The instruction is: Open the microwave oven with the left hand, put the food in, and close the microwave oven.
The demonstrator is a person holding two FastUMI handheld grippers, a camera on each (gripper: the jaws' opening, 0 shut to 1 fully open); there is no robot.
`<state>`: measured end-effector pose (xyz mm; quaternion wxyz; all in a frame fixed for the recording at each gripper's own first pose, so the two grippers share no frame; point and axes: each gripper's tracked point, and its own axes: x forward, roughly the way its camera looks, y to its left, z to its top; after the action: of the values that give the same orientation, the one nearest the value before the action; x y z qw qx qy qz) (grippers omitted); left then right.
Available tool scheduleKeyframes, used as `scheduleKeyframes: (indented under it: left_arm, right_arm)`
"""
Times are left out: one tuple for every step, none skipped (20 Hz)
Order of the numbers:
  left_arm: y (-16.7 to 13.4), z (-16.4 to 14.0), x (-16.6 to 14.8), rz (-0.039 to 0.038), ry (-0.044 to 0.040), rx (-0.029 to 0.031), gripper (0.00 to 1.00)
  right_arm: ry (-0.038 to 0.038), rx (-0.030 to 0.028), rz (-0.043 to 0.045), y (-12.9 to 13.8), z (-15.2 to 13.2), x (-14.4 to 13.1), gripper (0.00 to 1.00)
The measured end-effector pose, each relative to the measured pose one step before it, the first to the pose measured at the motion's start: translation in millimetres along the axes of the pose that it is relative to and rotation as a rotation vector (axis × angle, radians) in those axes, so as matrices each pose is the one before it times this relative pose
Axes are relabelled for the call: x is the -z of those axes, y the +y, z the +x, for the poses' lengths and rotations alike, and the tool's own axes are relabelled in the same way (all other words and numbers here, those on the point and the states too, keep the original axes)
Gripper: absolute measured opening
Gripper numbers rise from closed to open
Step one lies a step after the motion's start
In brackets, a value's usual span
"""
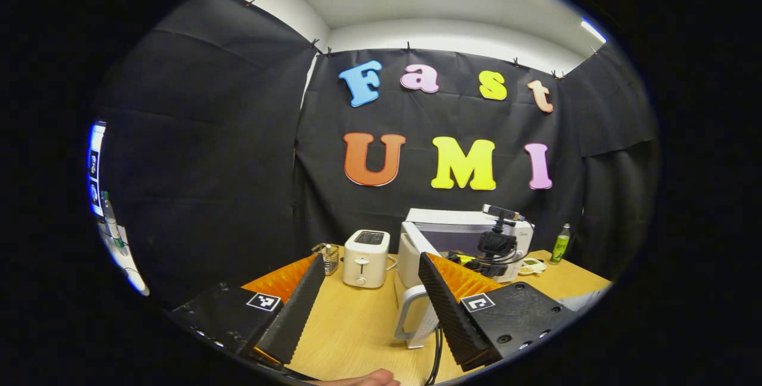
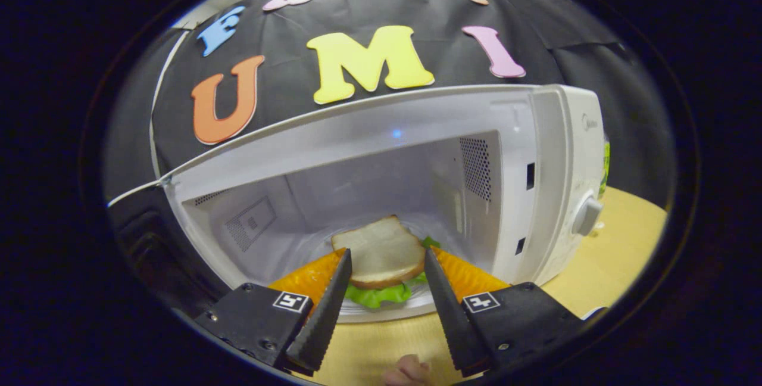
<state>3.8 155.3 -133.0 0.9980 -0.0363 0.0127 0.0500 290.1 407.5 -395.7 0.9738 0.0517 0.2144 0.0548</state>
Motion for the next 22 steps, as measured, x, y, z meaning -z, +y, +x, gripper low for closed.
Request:
scheduleKeyframes:
  left_arm:
    - [5.72, 0.42, 2.21, 0.00525, 0.00166, -0.02012, 0.94]
    - [4.47, 1.17, 3.53, 0.00237, 0.00794, -0.01329, 0.94]
    - [4.6, 0.07, 3.79, -0.00034, 0.01333, -0.00877, 0.94]
    - [3.56, 1.38, 3.86, -0.00356, 0.01152, -0.00665, 0.94]
    - [2.93, 3.31, 4.38, -0.00495, 0.01376, -0.00178, 0.94]
    - [-0.67, 1.77, 3.35, -0.00984, 0.00876, 0.01254, 0.94]
    - [-2.24, 1.71, 1.53, -0.01194, 0.00515, 0.01613, 0.94]
    - [-3.59, 2.04, 3.26, -0.0174, 0.00805, 0.02522, 0.94]
    - [-3.65, 0.65, 1.78, -0.01134, -0.00135, 0.02441, 0.94]
    - [-1.32, 2.93, 3.19, 0.00847, 0.00549, 0.01211, 0.94]
    - [2.54, 3.54, 2.11, 0.02686, -0.00328, -0.00085, 0.94]
    - [1.72, 2.73, 2.07, 0.03986, -0.0019, -0.00033, 0.94]
    - [0.87, 1.82, 1.38, 0.03589, -0.00672, -0.00519, 0.77]
    - [-0.11, 1.94, 0.24, 0.02863, -0.00406, -0.00001, 0.89]
    - [0.06, 0.27, -2.49, 0.01204, -0.01688, -0.00323, 0.75]
    - [-2.73, 2.08, -0.42, -0.00325, -0.0063, 0.005, 0.81]
    - [-4.62, 1.13, 1.19, -0.01043, -0.00245, 0.01001, 0.72]
    - [-4.78, 3.0, 1.53, -0.00877, -0.00394, 0.01693, 0.58]
    - [1.07, 0.52, -0.91, -0.01038, -0.0114, -0.00351, 0.51]
    - [-1.22, 4.49, 0.35, -0.01522, -0.00332, 0.00949, 0.38]
    - [-1.72, 4.45, 7.35, -0.01395, 0.01115, 0.00824, 0.24]
    - [0.16, 4.17, 5.56, -0.00738, 0.01422, 0.00771, 0.18]
  right_arm:
    - [-0.0044, -0.02181, -0.04441, 1.96, -5.23, -3.21, 0.8]
    - [-0.00752, -0.01464, -0.04387, -1.04, -5.17, -3.13, 0.8]
    - [-0.00768, 0.0018, -0.04718, -4.59, -5.89, -2.93, 0.8]
    - [-0.00995, 0.019, -0.05988, -9.43, -6.63, -3.36, 0.8]
    - [-0.00948, 0.02466, -0.06665, -10.73, -6.29, -2.95, 0.8]
    - [-0.02013, 0.00682, -0.04589, -6.33, -7.36, -6.3, 0.75]
    - [-0.02889, -0.01071, -0.01657, -4.88, -9.47, -9.04, 0.8]
    - [-0.02216, -0.0111, -0.00229, -6.6, -10.69, -7.31, 0.81]
    - [-0.00912, -0.0154, 0.00356, -5.15, -12.76, -5.94, 0.83]
    - [-0.01066, -0.00305, 0.00755, -10.87, -13.78, -4.41, 0.84]
    - [-0.01511, -0.01186, 0.00676, -7.24, -15.09, -8.02, 1.0]
    - [-0.01836, -0.0083, 0.00959, -9.26, -17.0, -8.75, 1.0]
    - [-0.02062, -0.00636, 0.00952, -10.24, -16.95, -8.64, 0.96]
    - [-0.02132, -0.0061, 0.00885, -10.3, -17.97, -10.43, 1.0]
    - [-0.01909, -0.00435, 0.0044, -9.73, -18.54, -10.26, 1.0]
    - [-0.01933, -0.00056, 0.00085, -10.03, -14.36, -9.82, 0.96]
    - [-0.01584, 0.00089, -0.00348, -9.84, -17.9, -9.32, 1.0]
    - [-0.01495, 0.00643, -0.00253, -11.33, -18.98, -10.45, 0.96]
    - [-0.0176, -0.00098, -0.00104, -15.55, -29.57, -12.87, 1.0]
    - [-0.02238, -0.00135, -0.00148, -9.84, -16.55, -10.02, 1.0]
    - [-0.01735, 0.00028, -0.00866, -7.32, -16.63, -10.14, 1.0]
    - [-0.01696, 0.00693, -0.01641, -10.96, -16.22, -8.93, 0.96]
